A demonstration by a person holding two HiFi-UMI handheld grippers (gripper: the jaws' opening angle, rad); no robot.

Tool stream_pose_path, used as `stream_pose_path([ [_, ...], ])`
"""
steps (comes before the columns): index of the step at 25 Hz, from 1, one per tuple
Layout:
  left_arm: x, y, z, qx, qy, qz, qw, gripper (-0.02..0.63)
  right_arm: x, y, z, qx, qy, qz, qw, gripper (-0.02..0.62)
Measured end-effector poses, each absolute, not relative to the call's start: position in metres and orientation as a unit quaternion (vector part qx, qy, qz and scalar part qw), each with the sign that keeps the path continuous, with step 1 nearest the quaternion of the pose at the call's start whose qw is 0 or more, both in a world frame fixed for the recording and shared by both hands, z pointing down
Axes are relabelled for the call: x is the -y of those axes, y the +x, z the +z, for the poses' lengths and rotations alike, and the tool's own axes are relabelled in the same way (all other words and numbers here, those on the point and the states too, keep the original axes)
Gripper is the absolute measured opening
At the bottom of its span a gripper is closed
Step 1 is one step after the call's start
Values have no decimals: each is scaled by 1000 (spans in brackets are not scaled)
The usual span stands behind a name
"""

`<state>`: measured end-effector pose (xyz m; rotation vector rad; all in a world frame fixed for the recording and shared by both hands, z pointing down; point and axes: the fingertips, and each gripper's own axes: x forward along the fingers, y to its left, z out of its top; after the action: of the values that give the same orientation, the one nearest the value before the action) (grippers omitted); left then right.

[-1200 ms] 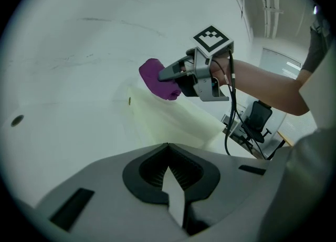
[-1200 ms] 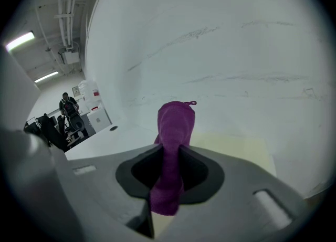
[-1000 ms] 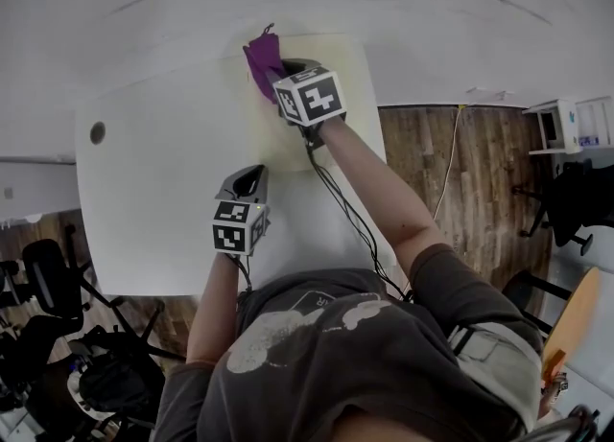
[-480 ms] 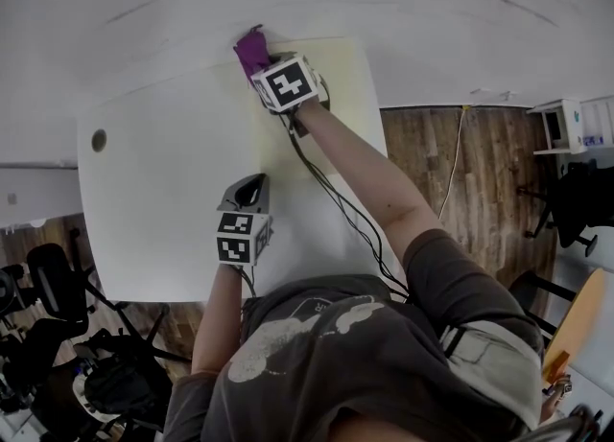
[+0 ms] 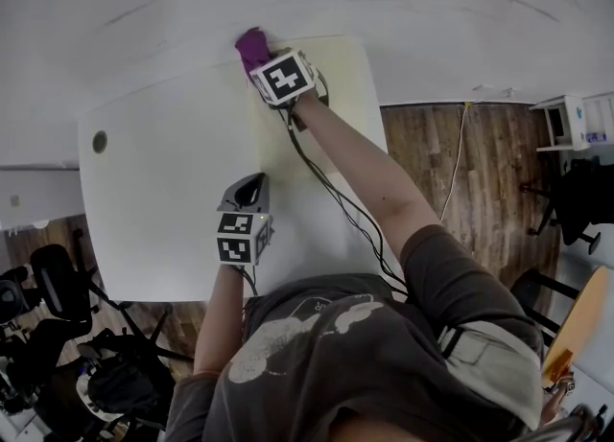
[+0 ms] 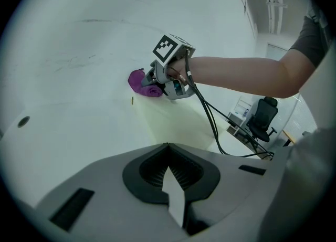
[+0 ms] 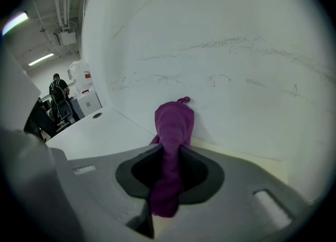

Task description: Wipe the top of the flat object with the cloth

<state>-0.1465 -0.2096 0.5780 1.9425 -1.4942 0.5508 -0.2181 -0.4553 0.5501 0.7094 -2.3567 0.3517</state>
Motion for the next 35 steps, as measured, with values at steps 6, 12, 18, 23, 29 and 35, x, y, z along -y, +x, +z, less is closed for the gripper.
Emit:
stream_pose_path([
  [6, 210, -149, 580, 570, 732, 207, 309, -3, 466, -196, 551, 890, 293, 135, 323, 74],
  [12, 209, -149, 579, 571, 731, 208, 312, -3, 473, -166, 557, 880, 310, 155, 326, 74],
  [18, 209, -146, 580, 571, 730, 209, 313, -3, 482, -135, 561, 869, 334, 162, 329, 74],
  [23, 209, -147, 579, 573, 728, 209, 314, -3, 492, -114, 561, 861, 353, 158, 329, 74],
  [29, 209, -145, 579, 573, 727, 211, 314, -3, 503, -90, 558, 855, 374, 147, 327, 74],
  [35, 210, -144, 579, 574, 727, 210, 313, -3, 513, -64, 559, 845, 394, 154, 328, 74],
])
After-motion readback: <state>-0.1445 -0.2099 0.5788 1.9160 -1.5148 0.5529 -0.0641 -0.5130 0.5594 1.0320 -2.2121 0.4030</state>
